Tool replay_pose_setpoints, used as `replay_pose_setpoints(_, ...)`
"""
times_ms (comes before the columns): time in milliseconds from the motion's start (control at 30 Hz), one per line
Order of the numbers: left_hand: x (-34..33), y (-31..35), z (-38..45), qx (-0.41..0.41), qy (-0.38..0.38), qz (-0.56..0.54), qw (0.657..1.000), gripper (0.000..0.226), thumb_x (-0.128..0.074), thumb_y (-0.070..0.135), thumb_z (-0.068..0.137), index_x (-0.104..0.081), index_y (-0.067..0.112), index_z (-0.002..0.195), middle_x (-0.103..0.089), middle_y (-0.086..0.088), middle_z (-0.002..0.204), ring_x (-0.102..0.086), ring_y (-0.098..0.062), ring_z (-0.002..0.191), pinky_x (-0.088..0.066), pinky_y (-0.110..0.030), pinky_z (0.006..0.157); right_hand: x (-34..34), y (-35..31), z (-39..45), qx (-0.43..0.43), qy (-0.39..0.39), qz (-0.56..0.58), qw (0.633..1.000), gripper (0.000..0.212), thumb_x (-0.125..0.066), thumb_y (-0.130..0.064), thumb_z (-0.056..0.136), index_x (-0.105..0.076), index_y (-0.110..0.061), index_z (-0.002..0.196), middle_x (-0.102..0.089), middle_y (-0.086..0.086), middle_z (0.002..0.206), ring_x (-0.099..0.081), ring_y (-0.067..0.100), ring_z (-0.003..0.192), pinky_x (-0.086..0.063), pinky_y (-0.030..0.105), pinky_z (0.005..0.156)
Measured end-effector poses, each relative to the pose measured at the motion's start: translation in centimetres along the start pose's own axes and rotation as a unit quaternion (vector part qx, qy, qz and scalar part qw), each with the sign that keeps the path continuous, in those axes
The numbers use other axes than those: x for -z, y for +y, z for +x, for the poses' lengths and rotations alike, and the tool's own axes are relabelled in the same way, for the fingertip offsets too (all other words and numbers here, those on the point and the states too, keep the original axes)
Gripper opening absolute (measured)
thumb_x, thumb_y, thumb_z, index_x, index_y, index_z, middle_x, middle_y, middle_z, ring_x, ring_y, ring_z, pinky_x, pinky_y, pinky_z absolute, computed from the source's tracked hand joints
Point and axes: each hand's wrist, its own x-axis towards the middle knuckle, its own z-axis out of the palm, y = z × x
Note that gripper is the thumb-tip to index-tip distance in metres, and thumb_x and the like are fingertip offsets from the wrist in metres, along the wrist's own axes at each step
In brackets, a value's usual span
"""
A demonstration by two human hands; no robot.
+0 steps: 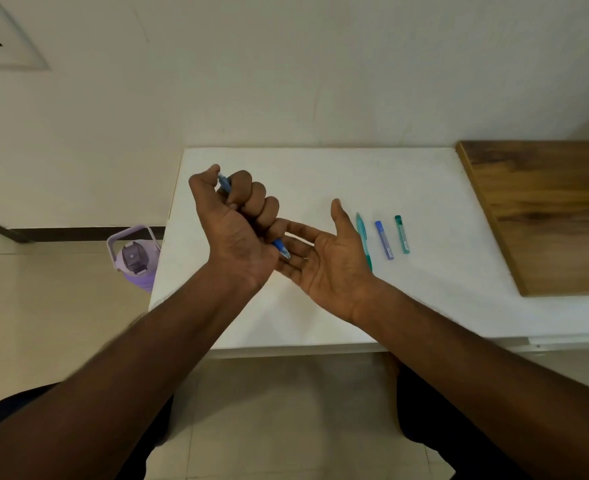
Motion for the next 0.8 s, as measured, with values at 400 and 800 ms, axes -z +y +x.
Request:
replay_pose_setpoints(400,-1.4,1.2,-0.3,-0.002,-0.074,0.045,0.996,0.062,-0.027,0.050,0.106,-0.028,0.026,0.049,-0.022,0.011,0.044,-0.013,-0.009,0.042,-0.016,-0.020,0.043,5.2,5.3,3.6,0.313,-0.011,-0.859,0.405,0.079,-0.027,-0.068,0.105,-0.021,-0.016,0.165,-0.021,0.008,0.175,-0.015,0.029,0.163,-0.018,0.052,0.131)
replay_pose_setpoints(800,-1.5,1.4,-0.5,0.006,-0.093,0.021,0.995,0.057,-0.024,0.055,0.107,-0.019,0.024,0.059,-0.013,0.008,0.052,-0.009,-0.010,0.045,-0.013,-0.020,0.044,5.5,5.8,4.6,0.323,0.015,-0.862,0.389,0.082,-0.028,-0.077,0.100,-0.021,-0.027,0.165,-0.023,0.007,0.174,-0.014,0.035,0.162,-0.019,0.068,0.124)
